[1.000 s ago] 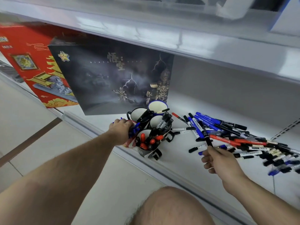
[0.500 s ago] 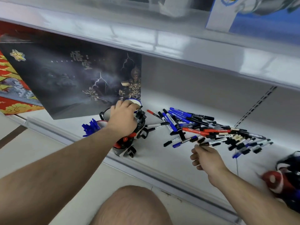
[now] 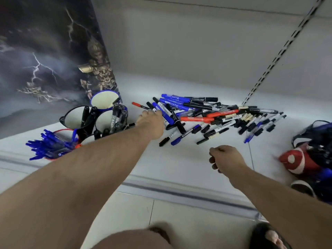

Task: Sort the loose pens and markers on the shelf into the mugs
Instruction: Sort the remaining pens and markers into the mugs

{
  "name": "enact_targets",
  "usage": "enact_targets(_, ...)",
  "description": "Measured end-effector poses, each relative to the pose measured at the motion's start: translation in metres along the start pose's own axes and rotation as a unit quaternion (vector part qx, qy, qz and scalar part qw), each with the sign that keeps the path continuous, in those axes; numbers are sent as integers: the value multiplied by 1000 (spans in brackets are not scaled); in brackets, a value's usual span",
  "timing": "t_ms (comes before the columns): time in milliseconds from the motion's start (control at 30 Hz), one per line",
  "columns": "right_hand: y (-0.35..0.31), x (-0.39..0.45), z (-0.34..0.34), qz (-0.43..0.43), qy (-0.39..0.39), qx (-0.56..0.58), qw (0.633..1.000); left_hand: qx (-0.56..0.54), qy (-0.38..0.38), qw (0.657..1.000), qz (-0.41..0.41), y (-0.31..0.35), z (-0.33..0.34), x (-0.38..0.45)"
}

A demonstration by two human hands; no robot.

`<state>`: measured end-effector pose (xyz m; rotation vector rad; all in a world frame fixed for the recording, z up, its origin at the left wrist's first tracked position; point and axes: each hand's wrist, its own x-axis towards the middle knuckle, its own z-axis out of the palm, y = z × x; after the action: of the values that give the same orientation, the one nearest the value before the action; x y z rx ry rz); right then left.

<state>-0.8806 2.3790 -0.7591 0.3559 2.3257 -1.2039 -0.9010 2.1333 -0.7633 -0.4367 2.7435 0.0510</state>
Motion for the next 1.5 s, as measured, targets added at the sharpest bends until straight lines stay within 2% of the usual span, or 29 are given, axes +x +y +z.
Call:
enact_targets(167, 3, 0, -11, -2, -3, -19, 1000, 40, -28, 996, -73, -10, 8, 25)
enact_targets(433, 24, -7, -25, 18, 8, -43, 999, 10, -30, 999, -36, 22, 36, 18)
enact_targets(600, 33, -13, -22, 32, -2, -37, 999, -118, -46, 991, -48, 26, 40, 14)
enact_targets(700, 43, -13, -23, 47, -9, -32, 998, -177, -22, 981, -70, 33, 46, 8)
enact_targets(900, 60, -8, -29, 61, -7, -38, 997, -293, -1, 947, -130, 62, 45, 10)
enact_targets(1067, 66, -3, -31, 70, -3, -36, 997, -163, 5, 986, -28, 71, 49, 8)
enact_targets(1167, 67, -2, -27, 71, -13, -35, 997, -115, -10, 992, 49, 74, 43, -1)
enact_targets(1333, 64, -8, -17, 70, -27, -35, 997, -15, -91, 984, 150, 68, 48, -20)
enact_targets(1433, 58, -13, -13, 51, -24, -42, 998, -29, -101, 983, 149, 58, 45, -30)
enact_targets(1500, 52, -15, -11, 23, -14, -61, 998, -104, -84, 984, 116, 48, 41, -35)
